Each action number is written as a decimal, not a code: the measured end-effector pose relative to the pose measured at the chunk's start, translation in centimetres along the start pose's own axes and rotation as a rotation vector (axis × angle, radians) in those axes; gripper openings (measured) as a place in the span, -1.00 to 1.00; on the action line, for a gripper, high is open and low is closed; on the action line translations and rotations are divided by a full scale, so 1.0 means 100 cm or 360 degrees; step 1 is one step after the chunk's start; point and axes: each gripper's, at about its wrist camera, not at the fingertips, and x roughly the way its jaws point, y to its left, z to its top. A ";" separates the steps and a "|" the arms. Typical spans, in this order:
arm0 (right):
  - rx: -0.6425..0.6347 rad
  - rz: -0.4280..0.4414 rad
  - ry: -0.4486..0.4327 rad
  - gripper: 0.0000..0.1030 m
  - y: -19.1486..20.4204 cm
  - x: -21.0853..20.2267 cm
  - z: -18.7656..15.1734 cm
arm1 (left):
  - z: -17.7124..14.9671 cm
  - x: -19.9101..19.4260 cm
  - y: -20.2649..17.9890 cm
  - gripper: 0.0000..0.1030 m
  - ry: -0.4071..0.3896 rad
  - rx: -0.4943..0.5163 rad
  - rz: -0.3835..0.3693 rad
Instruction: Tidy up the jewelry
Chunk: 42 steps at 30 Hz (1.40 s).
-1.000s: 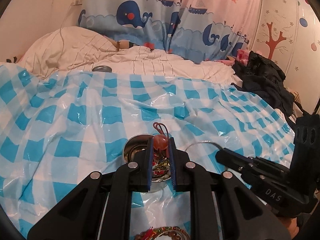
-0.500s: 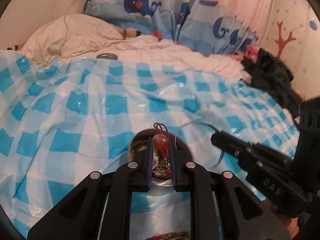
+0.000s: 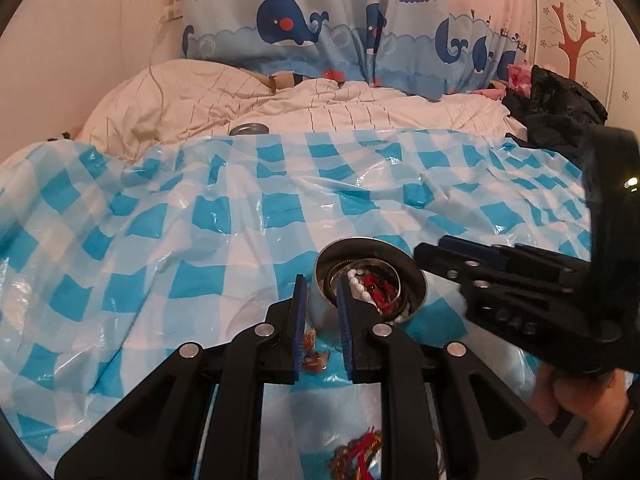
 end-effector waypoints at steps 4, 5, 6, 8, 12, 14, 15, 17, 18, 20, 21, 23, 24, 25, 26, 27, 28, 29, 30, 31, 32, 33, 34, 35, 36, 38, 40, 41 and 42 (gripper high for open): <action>0.0028 0.0039 0.0016 -0.37 0.002 -0.034 -0.024 | -0.009 -0.015 -0.007 -0.71 0.0000 0.0052 0.0010; 0.0038 0.0045 0.0017 -0.34 0.002 -0.041 -0.030 | -0.011 -0.018 -0.008 -0.71 0.0002 0.0060 0.0007; 0.0051 0.0053 0.0018 -0.28 0.002 -0.050 -0.036 | -0.014 -0.021 -0.010 -0.71 0.0005 0.0069 0.0006; 0.0067 0.0063 0.0017 -0.23 0.003 -0.065 -0.050 | -0.022 -0.027 -0.014 -0.71 0.0013 0.0099 0.0023; 0.0062 0.0073 0.0028 -0.21 0.010 -0.082 -0.075 | -0.032 -0.036 -0.020 -0.71 0.0017 0.0147 0.0046; 0.0049 0.0098 0.0041 -0.21 0.015 -0.081 -0.081 | -0.035 -0.038 -0.021 -0.71 0.0018 0.0152 0.0049; 0.0037 0.0103 0.0048 -0.21 0.016 -0.079 -0.081 | -0.036 -0.040 -0.021 -0.71 0.0020 0.0157 0.0051; 0.0009 0.0103 0.0058 -0.21 0.021 -0.074 -0.082 | -0.041 -0.042 -0.021 -0.71 0.0027 0.0165 0.0066; 0.0005 0.0110 0.0066 -0.20 0.022 -0.072 -0.084 | -0.042 -0.042 -0.020 -0.71 0.0029 0.0163 0.0071; -0.0001 0.0113 0.0082 -0.19 0.023 -0.069 -0.087 | -0.046 -0.042 -0.018 -0.70 0.0040 0.0148 0.0068; -0.0005 0.0109 0.0086 -0.19 0.023 -0.067 -0.087 | -0.047 -0.041 -0.017 -0.70 0.0047 0.0150 0.0066; -0.0007 0.0107 0.0091 -0.18 0.023 -0.066 -0.088 | -0.050 -0.039 -0.018 -0.70 0.0058 0.0165 0.0061; -0.0005 0.0103 0.0088 -0.18 0.022 -0.065 -0.088 | -0.051 -0.038 -0.015 -0.70 0.0076 0.0153 0.0030; -0.0003 0.0101 0.0087 -0.17 0.022 -0.065 -0.088 | -0.053 -0.037 -0.012 -0.70 0.0096 0.0130 -0.0008; -0.0001 0.0099 0.0088 -0.16 0.022 -0.065 -0.088 | -0.054 -0.036 -0.008 -0.70 0.0114 0.0105 -0.0035; 0.0000 0.0098 0.0089 -0.15 0.022 -0.065 -0.088 | -0.057 -0.035 -0.005 -0.70 0.0120 0.0098 -0.0023; -0.0002 0.0098 0.0091 -0.15 0.022 -0.064 -0.088 | -0.059 -0.035 -0.002 -0.69 0.0118 0.0117 0.0009; -0.0006 0.0097 0.0097 -0.14 0.022 -0.063 -0.088 | -0.061 -0.034 -0.001 -0.69 0.0121 0.0129 0.0028; -0.0011 0.0095 0.0103 -0.14 0.023 -0.062 -0.089 | -0.062 -0.034 0.001 -0.69 0.0125 0.0127 0.0033; -0.0014 0.0098 0.0108 -0.14 0.024 -0.062 -0.089 | -0.063 -0.033 0.002 -0.69 0.0126 0.0126 0.0038; -0.0017 0.0100 0.0112 -0.14 0.024 -0.061 -0.089 | -0.064 -0.033 0.003 -0.69 0.0127 0.0132 0.0045; -0.0022 0.0101 0.0114 -0.14 0.024 -0.060 -0.089 | -0.065 -0.033 0.003 -0.68 0.0132 0.0146 0.0049; -0.0030 0.0099 0.0115 -0.14 0.025 -0.060 -0.089 | -0.066 -0.033 0.003 -0.67 0.0134 0.0154 0.0048; -0.0033 0.0098 0.0115 -0.14 0.025 -0.060 -0.089 | -0.067 -0.033 0.003 -0.64 0.0135 0.0158 0.0049; -0.0035 0.0098 0.0116 -0.14 0.026 -0.060 -0.089 | -0.068 -0.033 0.004 -0.62 0.0138 0.0164 0.0051; -0.0032 0.0098 0.0120 -0.14 0.025 -0.059 -0.089 | -0.071 -0.032 0.004 -0.57 0.0148 0.0179 0.0069; -0.0030 0.0100 0.0121 -0.13 0.026 -0.059 -0.089 | -0.072 -0.030 0.005 -0.56 0.0159 0.0178 0.0072; -0.0032 0.0100 0.0122 -0.13 0.026 -0.059 -0.090 | -0.072 -0.029 0.005 -0.56 0.0162 0.0178 0.0073; -0.0036 0.0100 0.0122 -0.13 0.027 -0.058 -0.090 | -0.072 -0.029 0.005 -0.56 0.0163 0.0180 0.0076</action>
